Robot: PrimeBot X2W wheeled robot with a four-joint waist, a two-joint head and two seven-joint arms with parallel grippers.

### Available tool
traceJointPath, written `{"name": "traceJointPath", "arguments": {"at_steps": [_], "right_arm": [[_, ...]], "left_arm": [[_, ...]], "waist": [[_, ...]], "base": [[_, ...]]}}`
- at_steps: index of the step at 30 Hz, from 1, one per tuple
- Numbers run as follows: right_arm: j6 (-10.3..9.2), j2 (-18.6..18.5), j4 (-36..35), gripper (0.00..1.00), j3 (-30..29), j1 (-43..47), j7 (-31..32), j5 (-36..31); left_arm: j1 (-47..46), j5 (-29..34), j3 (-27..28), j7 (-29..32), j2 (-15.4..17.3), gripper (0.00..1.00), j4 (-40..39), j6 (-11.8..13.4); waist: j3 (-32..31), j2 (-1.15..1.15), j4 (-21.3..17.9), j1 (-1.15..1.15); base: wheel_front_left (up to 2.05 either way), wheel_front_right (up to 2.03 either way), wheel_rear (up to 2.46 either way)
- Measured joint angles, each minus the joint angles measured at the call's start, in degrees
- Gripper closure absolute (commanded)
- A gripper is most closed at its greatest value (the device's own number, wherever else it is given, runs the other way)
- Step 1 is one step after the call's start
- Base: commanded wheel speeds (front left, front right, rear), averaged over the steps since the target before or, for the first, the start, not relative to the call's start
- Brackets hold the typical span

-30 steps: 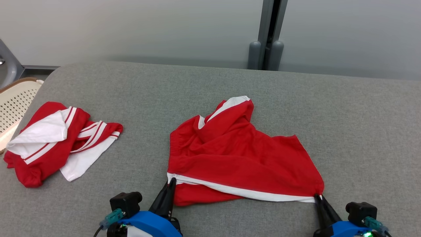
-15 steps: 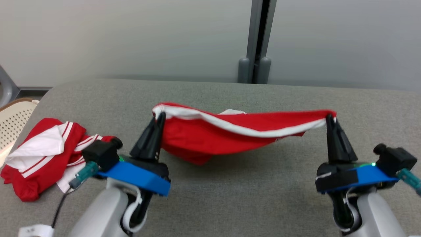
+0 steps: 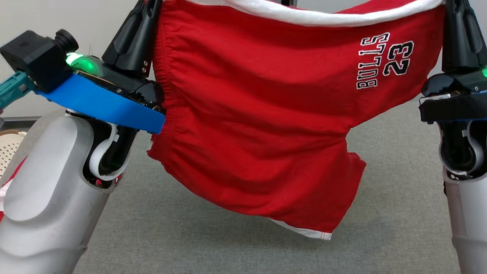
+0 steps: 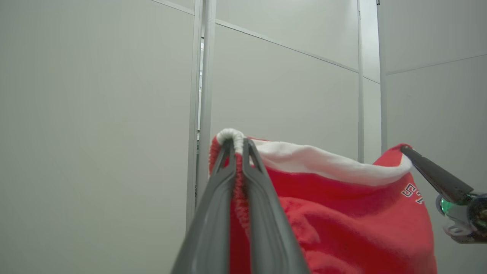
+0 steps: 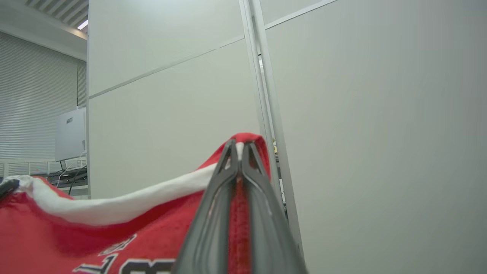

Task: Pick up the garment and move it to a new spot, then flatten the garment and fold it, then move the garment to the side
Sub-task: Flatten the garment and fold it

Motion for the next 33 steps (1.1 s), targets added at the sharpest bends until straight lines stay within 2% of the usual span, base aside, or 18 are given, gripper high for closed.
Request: {"name": "traceJointPath", "arguments": {"at_steps": [5,12,17,21,26,28,33], "right_arm": [[0.0,-0.12,4.55,1.0,0.33,-4.71,1.96,-1.62],[0.0,-0.38,12.58,1.0,1.69,-15.84,-3.14,-6.78],[0.0,-0.42,16.14,1.0,1.54,-17.16,-5.41,-6.92],[0.05,0.36,18.51,1.0,1.56,-9.6,-6.41,-5.36],[0.07,1.42,21.32,1.0,2.76,5.21,-6.71,-2.47],[0.07,1.59,21.86,1.0,3.68,10.81,-6.9,-1.64],[0.07,2.44,19.47,1.0,1.1,21.75,-7.01,2.55]], "left_arm": [[-1.43,-1.68,-0.49,1.71,-1.64,1.0,4.13,0.05],[-8.87,2.26,1.05,-5.09,-4.57,1.0,12.38,0.6],[-8.81,3.24,0.97,-6.84,-6.05,1.0,18.01,0.34],[-0.63,2.87,1.22,-7.06,-6.62,1.0,23.52,0.2],[14.43,2.88,2.79,-7.1,-10.06,1.0,26.88,-0.16],[20.51,2.85,3.16,-7.1,-11.28,1.0,26.86,-0.15],[31.17,4.36,3.5,-7.1,-13.21,1.0,22.76,-0.16]], "waist": [[3.86,0.0,-1.57,0.0],[8.98,0.0,-3.29,0.01],[9.28,0.0,-4.21,0.01],[8.57,0.0,-4.71,0.01],[7.93,0.0,-4.7,0.0],[7.64,0.0,-4.51,0.0],[6.37,0.0,-3.7,-0.01]], "base": [[0.0,0.0,0.0],[0.0,0.0,0.0],[0.0,0.0,0.0],[0.0,0.0,0.0],[0.0,0.0,0.0],[0.0,0.0,0.0],[0.0,0.0,0.0]]}}
